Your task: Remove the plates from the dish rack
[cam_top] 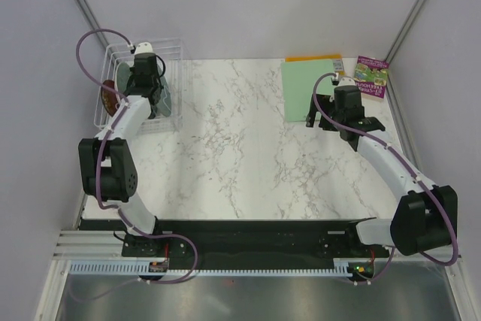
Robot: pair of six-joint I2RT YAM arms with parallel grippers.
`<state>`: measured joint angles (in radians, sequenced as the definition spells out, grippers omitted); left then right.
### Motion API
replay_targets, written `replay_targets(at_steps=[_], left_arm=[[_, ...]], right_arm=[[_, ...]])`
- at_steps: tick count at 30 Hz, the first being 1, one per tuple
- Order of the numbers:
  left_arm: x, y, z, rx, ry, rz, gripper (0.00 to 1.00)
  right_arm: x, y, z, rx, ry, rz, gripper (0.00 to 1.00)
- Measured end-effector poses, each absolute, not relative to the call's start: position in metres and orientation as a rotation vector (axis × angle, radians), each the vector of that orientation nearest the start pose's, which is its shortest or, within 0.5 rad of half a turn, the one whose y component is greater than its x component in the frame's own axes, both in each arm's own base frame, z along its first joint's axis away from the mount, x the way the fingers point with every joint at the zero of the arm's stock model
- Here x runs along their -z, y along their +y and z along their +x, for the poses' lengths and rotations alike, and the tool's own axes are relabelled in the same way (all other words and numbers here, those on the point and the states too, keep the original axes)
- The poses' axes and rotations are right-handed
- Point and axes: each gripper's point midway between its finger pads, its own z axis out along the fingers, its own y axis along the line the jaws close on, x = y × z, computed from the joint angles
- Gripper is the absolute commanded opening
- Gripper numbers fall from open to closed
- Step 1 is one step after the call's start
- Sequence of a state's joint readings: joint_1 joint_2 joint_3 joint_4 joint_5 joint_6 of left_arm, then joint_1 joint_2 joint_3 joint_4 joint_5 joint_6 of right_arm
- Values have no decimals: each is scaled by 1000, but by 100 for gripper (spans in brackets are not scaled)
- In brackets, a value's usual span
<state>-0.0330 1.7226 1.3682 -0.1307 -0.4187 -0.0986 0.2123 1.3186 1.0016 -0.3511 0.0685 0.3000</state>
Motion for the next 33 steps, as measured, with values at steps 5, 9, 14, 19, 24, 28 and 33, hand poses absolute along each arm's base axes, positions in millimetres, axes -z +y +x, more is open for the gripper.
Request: replay_targets(at_steps=[5, 9, 14, 19, 24, 28, 33], left_arm=[[-205, 42, 506, -443, 1989, -286, 2], [-211, 35, 509, -506, 1973, -259, 2], [-233, 30, 511, -536, 1958, -225, 2], [-272, 30, 506, -562, 1917, -213, 2], [-315, 15, 490, -434, 1883, -184, 2], [-345, -18, 462, -164, 1875, -146, 2], [-367, -73, 428, 241, 1840, -106, 2]], right_arm=[[-159, 80, 367, -199, 2252, 136, 98], [-160, 79, 367, -199, 2249, 136, 98], [-162, 79, 366, -201, 2243, 136, 98], [-166, 79, 365, -206, 2234, 134, 98], [-166, 83, 365, -229, 2236, 124, 98], [-170, 96, 364, -319, 2231, 96, 98], [-189, 121, 371, -490, 2159, 59, 98]])
